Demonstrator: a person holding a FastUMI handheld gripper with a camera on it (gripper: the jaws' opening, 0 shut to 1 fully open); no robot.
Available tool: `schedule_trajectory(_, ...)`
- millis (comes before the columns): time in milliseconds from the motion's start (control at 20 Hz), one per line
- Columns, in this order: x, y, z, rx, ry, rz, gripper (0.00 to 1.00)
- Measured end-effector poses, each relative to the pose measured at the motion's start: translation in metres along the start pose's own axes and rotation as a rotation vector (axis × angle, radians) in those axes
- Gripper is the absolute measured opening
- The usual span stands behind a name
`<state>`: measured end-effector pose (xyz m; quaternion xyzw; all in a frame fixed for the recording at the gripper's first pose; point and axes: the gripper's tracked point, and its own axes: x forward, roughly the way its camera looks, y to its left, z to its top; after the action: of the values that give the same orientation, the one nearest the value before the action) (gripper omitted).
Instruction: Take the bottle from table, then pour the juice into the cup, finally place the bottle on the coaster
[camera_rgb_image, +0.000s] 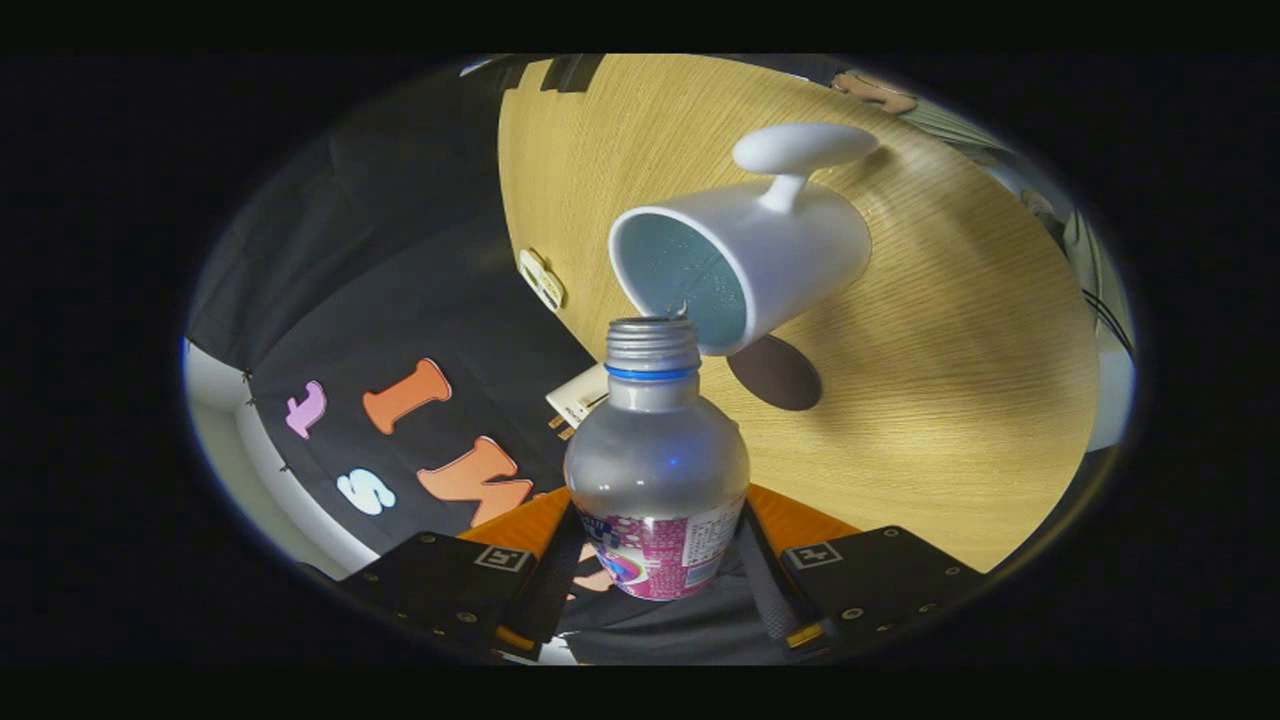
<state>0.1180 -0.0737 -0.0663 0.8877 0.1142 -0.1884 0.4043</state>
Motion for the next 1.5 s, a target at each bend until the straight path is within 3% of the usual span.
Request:
schedule_trajectory(300,0.000,0.000,0.000,0.003,-0.004,-0.004,0.77)
schedule_trajectory(500,0.001,-0.005,0.002,-0.062,-0.020,-0.015,0.77)
schedule_trajectory(1150,0.012,-0.018,0.015,-0.464,-0.107,-0.059,0.77)
schedule_trajectory(1500,0.022,-0.007,0.008,-0.798,-0.146,-0.036,0.77)
